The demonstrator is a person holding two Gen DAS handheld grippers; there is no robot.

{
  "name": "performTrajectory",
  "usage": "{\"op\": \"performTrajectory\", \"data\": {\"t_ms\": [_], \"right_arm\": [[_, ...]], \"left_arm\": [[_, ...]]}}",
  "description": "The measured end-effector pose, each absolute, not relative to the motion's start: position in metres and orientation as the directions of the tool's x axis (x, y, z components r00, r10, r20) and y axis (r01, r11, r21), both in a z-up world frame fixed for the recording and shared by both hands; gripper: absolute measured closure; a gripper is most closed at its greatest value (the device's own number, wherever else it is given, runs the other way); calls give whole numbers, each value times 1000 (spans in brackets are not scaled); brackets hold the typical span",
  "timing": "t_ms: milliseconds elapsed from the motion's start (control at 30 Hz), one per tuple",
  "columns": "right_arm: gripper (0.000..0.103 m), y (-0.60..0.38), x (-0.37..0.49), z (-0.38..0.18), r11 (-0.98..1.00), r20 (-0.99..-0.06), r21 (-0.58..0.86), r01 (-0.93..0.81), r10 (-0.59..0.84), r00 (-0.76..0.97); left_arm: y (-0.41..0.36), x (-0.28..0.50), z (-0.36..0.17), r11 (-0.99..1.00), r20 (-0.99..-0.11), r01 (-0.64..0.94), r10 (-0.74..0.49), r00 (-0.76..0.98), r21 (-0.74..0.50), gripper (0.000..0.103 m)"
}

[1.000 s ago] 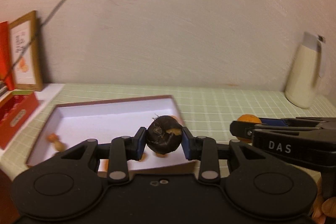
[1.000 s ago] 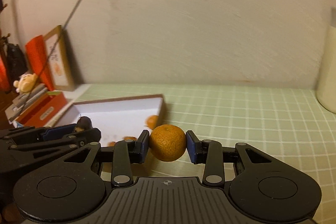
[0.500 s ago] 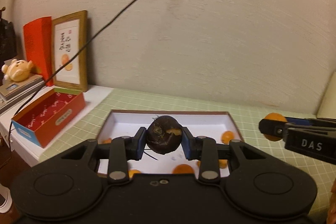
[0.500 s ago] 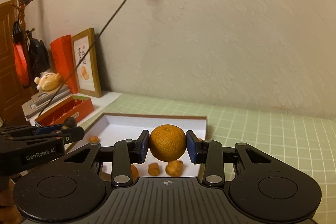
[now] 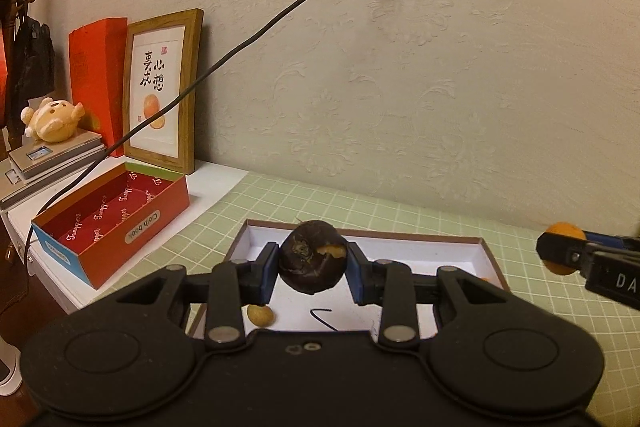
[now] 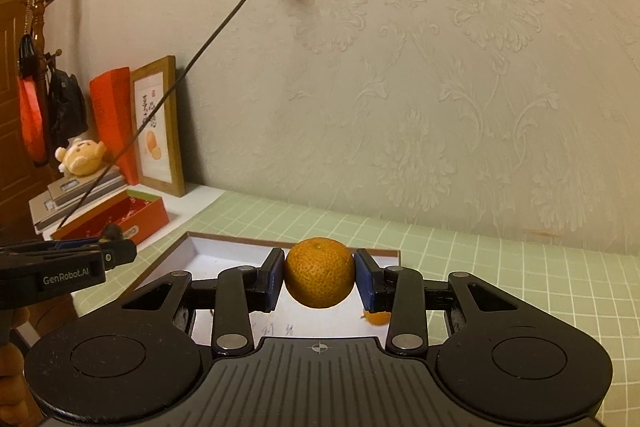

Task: Organize fruits
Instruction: 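Carry the held orange and chestnut over the white tray, then open both tools to drop the orange and chestnut into the tray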

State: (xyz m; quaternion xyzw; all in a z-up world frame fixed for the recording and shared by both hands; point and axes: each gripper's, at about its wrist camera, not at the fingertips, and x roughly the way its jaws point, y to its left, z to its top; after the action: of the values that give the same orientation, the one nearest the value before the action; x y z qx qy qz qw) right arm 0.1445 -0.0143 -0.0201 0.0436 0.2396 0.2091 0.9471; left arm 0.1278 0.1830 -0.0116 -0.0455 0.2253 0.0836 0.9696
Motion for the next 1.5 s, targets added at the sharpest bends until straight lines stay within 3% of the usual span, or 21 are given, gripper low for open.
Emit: {"op": "performTrajectory", "data": {"t_ms": [900,933,967,1000,1033,1067,1167,1333,1500], "right_arm": [[65,1,226,-72,936,-511,176,-304,351,785],[64,2,228,-74,938,-518,172,-301,346,783],[55,4,230,-76,940,-529,162,-302,341,777],[20,6,232,-77,944,-537,151,-293,327,777],[8,5,231,-76,945,-527,153,-290,326,785],[2,3,226,-72,946,-490,157,-283,324,810],[2,4,216,-58,947,-421,109,-301,319,849],[0,3,203,-47,935,-385,102,-339,351,854],[0,-8,199,-39,924,-407,149,-351,381,830]], "left_arm": [[203,195,-50,970,-518,-241,186,835,-41,75],[203,196,-51,967,-523,-254,201,828,-30,64],[204,199,-52,961,-537,-274,221,814,-20,40],[206,199,-51,957,-542,-290,229,809,-29,29],[206,196,-48,953,-525,-299,236,818,-38,20],[205,193,-45,953,-505,-300,247,827,-26,18],[199,188,-36,952,-466,-307,275,841,8,7],[193,183,-27,951,-446,-307,287,848,28,6],[192,173,-17,942,-444,-334,310,840,26,6]]}}
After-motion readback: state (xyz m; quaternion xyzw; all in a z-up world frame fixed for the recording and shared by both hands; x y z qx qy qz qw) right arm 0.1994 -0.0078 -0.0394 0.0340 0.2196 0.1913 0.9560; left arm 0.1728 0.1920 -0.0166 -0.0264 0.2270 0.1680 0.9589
